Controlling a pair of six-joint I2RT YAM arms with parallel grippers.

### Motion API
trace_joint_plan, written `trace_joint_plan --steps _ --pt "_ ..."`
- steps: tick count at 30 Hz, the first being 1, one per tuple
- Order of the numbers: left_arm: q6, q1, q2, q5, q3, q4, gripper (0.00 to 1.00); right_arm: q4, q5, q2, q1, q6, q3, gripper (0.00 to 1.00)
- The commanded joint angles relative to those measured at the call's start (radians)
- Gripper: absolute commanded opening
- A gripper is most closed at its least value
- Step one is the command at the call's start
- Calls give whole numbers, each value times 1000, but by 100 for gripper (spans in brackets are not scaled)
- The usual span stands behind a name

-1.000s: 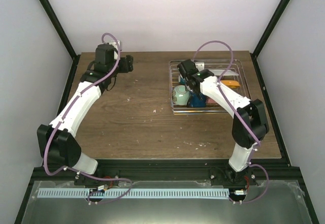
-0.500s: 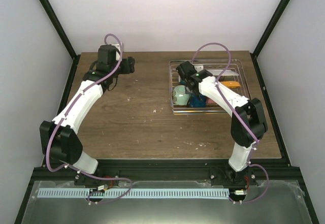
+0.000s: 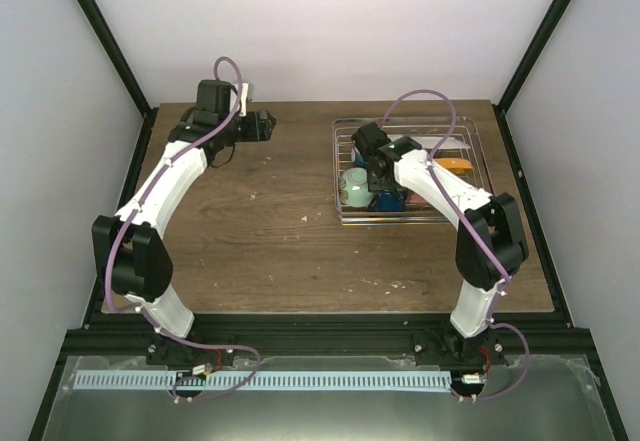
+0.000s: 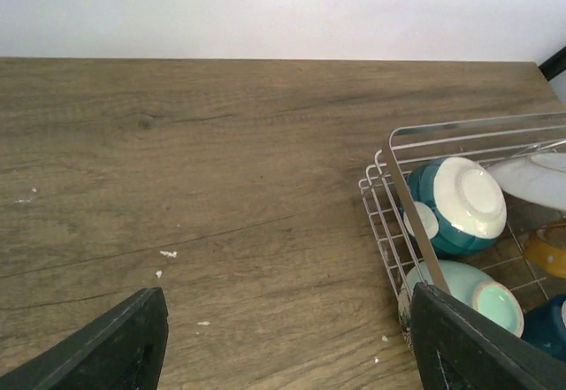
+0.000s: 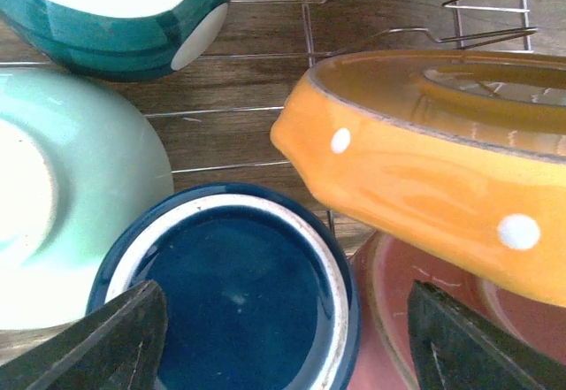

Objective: Load the mixed dishes into the dish rack

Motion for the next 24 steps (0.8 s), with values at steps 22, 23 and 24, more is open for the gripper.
trace_joint_plan --steps 22,23,24 --pt "8 36 49 66 71 -69 76 -143 -230 -29 73 -15 -38 78" --pt "9 38 51 66 72 -70 75 -148 -212 -30 73 -13 -34 78" --pt "8 37 51 66 72 -71 75 -155 -196 -30 73 -12 -31 78"
